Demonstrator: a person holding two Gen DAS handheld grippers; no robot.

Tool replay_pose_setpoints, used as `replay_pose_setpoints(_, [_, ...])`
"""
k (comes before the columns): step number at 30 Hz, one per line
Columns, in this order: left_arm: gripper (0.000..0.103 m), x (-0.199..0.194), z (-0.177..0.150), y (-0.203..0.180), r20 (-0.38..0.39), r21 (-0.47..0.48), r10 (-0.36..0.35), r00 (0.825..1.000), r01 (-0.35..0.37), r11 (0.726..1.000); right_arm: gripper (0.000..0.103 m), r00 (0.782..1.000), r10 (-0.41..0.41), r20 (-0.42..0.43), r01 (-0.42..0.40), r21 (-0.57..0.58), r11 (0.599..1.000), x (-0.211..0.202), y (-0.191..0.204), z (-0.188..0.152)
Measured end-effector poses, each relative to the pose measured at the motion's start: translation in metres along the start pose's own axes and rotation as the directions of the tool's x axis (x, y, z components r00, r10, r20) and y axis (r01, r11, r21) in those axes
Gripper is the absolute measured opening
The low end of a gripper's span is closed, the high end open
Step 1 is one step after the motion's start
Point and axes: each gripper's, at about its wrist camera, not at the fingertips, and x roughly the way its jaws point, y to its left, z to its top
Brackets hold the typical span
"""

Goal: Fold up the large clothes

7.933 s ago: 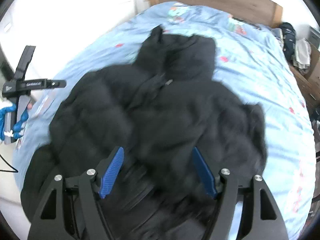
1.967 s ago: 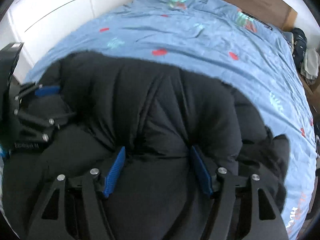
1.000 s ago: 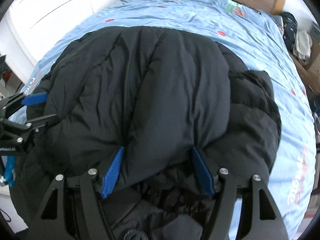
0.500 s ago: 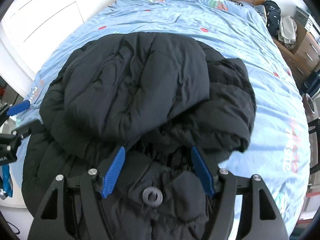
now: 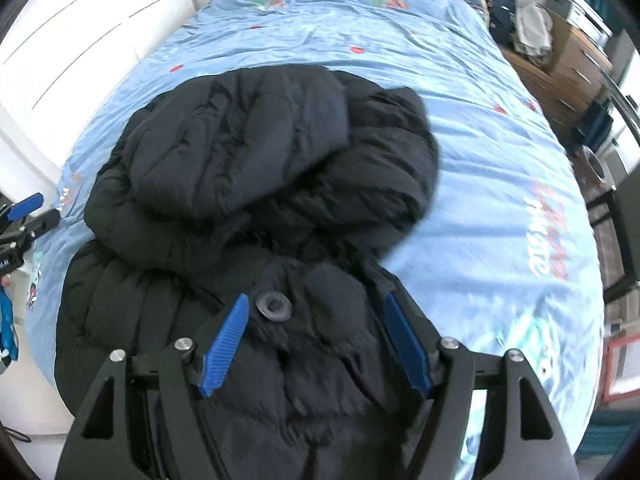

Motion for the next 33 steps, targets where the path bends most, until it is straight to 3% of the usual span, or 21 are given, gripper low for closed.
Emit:
replay_pose_setpoints(1, [0.086,-0.001,-0.002,0.002,-0.002,0.000,0.003,1.000,-0.003,1.000,0.074,1.000,-0.011,-0.004,0.011,0.009,1.000,-0.003,-0.006,-0.006])
replay_pose_setpoints(16, [0.086,-0.007,-0.029,0.019,-0.077,0.041,0.062,0.995,-0.059,0.997,0.082,0.986,-0.120,-0.119,0.144,0.220,0.965,-0.021,-0.085,-0.084])
replay_pose_setpoints(22, [0.091,-0.003,-0.035,0.024,-0.122,0.048,0.076,0.990,-0.071,0.996,0.090,0.982,-0.114,-0.152,0.152,0.269,0.951,-0.022,-0.100,-0.106])
replay_pose_setpoints(33, [0.094,0.003,-0.054,0.036,-0.159,0.025,0.082,0.984,-0.079,0.997,0.092,0.972,-0.085,-0.218,0.142,0.259,0.955,-0.005,-0.103,-0.134])
